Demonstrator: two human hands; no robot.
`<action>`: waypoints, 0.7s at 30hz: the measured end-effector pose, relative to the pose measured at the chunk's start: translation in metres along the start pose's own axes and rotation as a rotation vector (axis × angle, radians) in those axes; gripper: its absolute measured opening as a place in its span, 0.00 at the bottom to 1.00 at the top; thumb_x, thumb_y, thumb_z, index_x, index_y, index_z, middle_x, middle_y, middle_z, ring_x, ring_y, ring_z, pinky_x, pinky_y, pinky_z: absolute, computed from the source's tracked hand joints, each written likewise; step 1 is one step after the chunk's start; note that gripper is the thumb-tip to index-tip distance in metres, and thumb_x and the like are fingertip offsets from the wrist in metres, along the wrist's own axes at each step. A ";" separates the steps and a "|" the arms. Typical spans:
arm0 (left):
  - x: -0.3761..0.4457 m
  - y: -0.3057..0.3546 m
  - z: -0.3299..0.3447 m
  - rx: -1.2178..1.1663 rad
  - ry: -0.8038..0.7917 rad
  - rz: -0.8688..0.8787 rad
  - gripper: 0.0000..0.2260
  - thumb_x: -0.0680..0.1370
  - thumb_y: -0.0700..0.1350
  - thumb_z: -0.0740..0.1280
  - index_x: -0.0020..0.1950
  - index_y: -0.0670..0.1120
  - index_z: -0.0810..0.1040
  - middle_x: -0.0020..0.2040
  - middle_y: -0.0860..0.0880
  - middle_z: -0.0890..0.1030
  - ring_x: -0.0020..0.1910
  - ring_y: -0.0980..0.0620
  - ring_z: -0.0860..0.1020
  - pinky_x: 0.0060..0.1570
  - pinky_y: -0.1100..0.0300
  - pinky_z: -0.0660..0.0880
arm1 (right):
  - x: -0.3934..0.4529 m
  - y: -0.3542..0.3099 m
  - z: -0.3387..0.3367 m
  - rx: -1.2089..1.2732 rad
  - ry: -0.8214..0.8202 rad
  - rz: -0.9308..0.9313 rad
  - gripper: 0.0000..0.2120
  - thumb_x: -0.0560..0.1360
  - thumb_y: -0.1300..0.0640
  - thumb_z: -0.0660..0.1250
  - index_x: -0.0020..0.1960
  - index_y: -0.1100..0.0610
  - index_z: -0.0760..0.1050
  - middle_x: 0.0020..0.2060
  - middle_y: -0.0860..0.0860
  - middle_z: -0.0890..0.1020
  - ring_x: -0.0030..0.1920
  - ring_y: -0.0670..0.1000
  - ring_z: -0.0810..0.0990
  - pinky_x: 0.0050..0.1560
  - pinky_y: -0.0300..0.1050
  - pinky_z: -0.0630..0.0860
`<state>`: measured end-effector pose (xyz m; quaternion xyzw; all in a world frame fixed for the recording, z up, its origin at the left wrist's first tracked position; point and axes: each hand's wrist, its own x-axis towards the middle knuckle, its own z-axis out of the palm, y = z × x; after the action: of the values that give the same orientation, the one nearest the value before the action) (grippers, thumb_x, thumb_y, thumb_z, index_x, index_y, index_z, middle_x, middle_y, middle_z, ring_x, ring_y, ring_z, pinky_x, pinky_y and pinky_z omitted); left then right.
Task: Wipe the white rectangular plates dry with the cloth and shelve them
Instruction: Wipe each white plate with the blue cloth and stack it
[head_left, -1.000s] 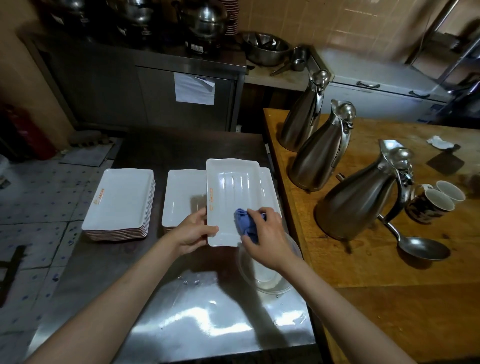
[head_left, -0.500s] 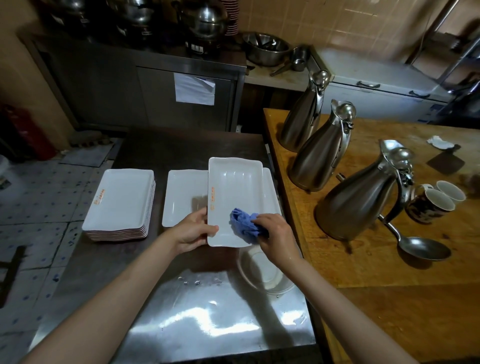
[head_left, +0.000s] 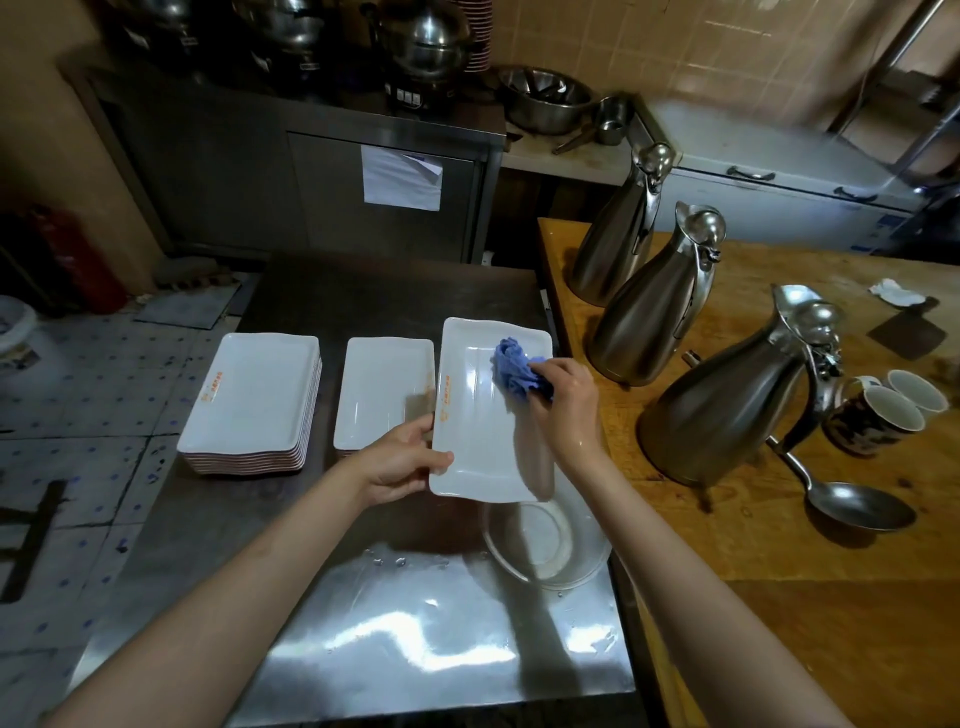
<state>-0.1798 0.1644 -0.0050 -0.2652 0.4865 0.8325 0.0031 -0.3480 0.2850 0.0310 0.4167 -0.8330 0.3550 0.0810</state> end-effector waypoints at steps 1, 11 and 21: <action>-0.001 0.000 0.000 0.008 -0.009 -0.005 0.25 0.76 0.27 0.60 0.70 0.46 0.68 0.62 0.44 0.78 0.57 0.46 0.78 0.48 0.55 0.80 | 0.003 -0.001 -0.001 -0.001 0.010 0.016 0.13 0.69 0.67 0.71 0.54 0.64 0.80 0.49 0.59 0.80 0.49 0.58 0.76 0.48 0.44 0.72; -0.004 0.001 0.003 0.047 -0.051 -0.025 0.25 0.77 0.29 0.61 0.71 0.47 0.67 0.63 0.44 0.77 0.60 0.45 0.77 0.53 0.53 0.79 | 0.022 -0.013 0.000 0.013 0.007 0.194 0.16 0.74 0.63 0.68 0.61 0.57 0.78 0.54 0.53 0.76 0.53 0.52 0.74 0.55 0.44 0.75; -0.004 -0.003 0.000 0.025 -0.065 0.013 0.28 0.70 0.31 0.67 0.68 0.49 0.70 0.58 0.45 0.79 0.52 0.48 0.80 0.46 0.58 0.79 | 0.008 -0.039 0.008 0.133 -0.237 0.067 0.13 0.75 0.65 0.66 0.59 0.60 0.79 0.53 0.55 0.78 0.50 0.46 0.73 0.51 0.33 0.69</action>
<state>-0.1754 0.1668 -0.0051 -0.2348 0.4981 0.8346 0.0168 -0.3227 0.2591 0.0484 0.4322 -0.8247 0.3601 -0.0578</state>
